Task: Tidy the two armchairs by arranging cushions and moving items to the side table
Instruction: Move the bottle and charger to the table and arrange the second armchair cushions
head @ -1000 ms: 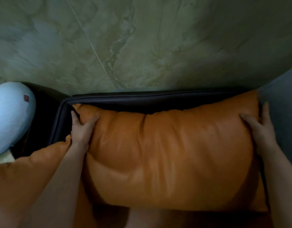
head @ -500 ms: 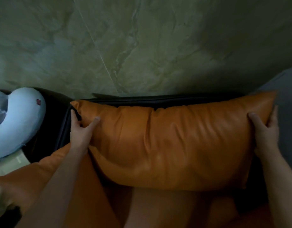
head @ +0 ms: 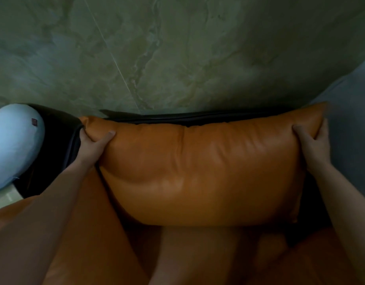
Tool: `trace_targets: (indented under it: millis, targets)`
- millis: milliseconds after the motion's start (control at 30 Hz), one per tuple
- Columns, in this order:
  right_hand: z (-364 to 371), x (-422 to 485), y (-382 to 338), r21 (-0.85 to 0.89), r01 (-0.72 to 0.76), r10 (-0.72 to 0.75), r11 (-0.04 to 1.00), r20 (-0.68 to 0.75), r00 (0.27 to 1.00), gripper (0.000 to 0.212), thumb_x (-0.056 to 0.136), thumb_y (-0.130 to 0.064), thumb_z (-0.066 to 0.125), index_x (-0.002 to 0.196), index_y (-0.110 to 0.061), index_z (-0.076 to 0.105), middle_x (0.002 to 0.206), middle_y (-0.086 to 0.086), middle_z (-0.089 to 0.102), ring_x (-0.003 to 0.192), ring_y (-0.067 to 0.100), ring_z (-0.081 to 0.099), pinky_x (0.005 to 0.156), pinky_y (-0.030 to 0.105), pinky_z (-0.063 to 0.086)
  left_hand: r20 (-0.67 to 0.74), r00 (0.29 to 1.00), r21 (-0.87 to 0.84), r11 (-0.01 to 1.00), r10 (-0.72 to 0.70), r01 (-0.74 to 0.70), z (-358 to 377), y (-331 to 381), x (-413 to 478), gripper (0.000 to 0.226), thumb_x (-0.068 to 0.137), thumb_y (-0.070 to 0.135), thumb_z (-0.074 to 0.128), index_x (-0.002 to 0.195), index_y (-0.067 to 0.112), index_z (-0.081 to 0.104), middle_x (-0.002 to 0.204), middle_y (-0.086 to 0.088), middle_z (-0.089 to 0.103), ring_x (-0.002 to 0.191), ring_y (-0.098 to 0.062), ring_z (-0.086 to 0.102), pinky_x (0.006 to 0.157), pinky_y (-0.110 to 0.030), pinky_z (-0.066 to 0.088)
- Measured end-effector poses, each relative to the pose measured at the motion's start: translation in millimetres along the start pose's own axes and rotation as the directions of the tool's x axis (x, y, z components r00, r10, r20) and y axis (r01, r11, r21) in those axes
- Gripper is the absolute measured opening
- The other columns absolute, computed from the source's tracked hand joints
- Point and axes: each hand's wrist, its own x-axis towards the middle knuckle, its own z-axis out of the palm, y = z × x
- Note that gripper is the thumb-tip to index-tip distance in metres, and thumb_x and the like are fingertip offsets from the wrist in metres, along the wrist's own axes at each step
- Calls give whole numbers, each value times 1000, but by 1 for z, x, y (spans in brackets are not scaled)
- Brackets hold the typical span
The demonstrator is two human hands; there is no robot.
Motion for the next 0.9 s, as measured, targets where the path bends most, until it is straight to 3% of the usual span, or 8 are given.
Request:
trace_targets:
  millis: [167, 333, 467, 600, 733, 800, 900]
  targets:
    - [3, 10, -4, -55, 46, -43, 997, 57, 997, 96, 83, -62, 66, 157, -48, 6, 166, -6, 23, 146, 18, 31, 112, 33, 29, -61, 996, -44, 997, 58, -60, 4, 1, 5, 132, 51, 69, 85, 156, 41, 10, 158, -1, 35, 131, -25, 47, 97, -45, 46]
    - [-7, 8, -1, -69, 94, -88, 993, 85, 992, 89, 86, -49, 71, 154, -53, 13, 165, -7, 24, 146, 17, 30, 116, 40, 30, -92, 976, -41, 979, 196, -201, 10, -2, -9, 111, 70, 47, 87, 156, 37, 18, 155, -2, 39, 133, -24, 47, 99, -40, 44]
    - [-20, -5, -5, 19, 96, -97, 995, 63, 993, 93, 85, -35, 77, 156, -48, 18, 164, -11, 25, 138, 3, 30, 112, 31, 33, -122, 960, -73, 962, 254, -263, 10, 4, -29, 104, 78, 34, 85, 157, 37, 18, 156, 2, 38, 128, -13, 45, 102, -32, 42]
    - [-28, -19, -12, 75, 110, -111, 991, 9, 994, 94, 84, -32, 79, 156, -46, 20, 164, -8, 25, 136, -2, 33, 99, 12, 37, -180, 941, -110, 944, 288, -310, -3, 12, -45, 106, 79, 25, 84, 158, 38, 14, 148, 12, 38, 127, -5, 42, 96, -19, 38]
    - [-20, -19, -22, 115, 113, -114, 987, -4, 994, 93, 86, -27, 76, 158, -40, 20, 165, -2, 26, 146, 14, 34, 117, 38, 37, -140, 947, -151, 939, 290, -310, -12, 5, -50, 107, 83, 21, 81, 159, 34, 6, 158, 5, 33, 132, -7, 41, 107, -27, 38]
    - [-14, -19, -24, 88, 83, -84, 993, 10, 996, 90, 90, -27, 73, 159, -40, 16, 166, -1, 23, 147, 18, 31, 119, 43, 34, -112, 955, -135, 948, 274, -288, -14, 0, -49, 109, 84, 27, 81, 159, 36, 3, 161, 3, 28, 136, -11, 38, 111, -33, 36]
    - [-8, -19, -32, -139, 64, -62, 988, 24, 998, 81, 99, -32, 60, 162, -32, 9, 166, 9, 17, 151, 29, 23, 123, 43, 23, -94, 965, -42, 967, 246, -250, -13, 3, -50, 113, 83, 38, 79, 159, 34, -4, 166, -3, 14, 147, -22, 27, 116, -39, 28]
